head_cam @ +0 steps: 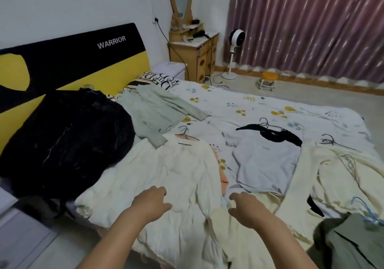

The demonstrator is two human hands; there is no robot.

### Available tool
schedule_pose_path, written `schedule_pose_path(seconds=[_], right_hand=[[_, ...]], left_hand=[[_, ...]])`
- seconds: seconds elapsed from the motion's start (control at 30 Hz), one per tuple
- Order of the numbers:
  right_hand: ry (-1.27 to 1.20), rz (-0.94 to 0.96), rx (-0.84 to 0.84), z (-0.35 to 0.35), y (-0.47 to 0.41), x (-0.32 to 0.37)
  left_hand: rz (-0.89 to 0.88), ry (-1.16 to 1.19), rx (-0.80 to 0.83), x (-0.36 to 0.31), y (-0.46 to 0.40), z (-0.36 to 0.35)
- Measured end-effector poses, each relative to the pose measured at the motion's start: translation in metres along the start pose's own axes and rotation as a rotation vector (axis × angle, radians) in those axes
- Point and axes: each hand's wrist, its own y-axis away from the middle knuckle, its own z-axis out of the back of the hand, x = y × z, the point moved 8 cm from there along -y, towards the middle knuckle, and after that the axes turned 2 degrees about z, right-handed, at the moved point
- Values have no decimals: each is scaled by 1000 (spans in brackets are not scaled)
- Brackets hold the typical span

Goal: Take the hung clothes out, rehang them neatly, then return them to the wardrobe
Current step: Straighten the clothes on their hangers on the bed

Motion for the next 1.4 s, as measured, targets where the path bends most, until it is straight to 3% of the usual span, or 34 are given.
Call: schedule_pose_path(seconds=[0.2, 0.43, 0.93, 1.4], right_hand=[[-16, -56, -7, 8, -58, 63], [26, -80, -19, 22, -118, 92], [13, -104, -67, 49, -306, 81], [-60, -289, -91, 6, -471, 37]], left_hand=[[-37, -34, -6, 68, -57, 34], [-97, -31, -13, 92, -123, 59], [-94, -49, -76, 97, -303, 94], [-213, -132, -50, 95, -522, 47]])
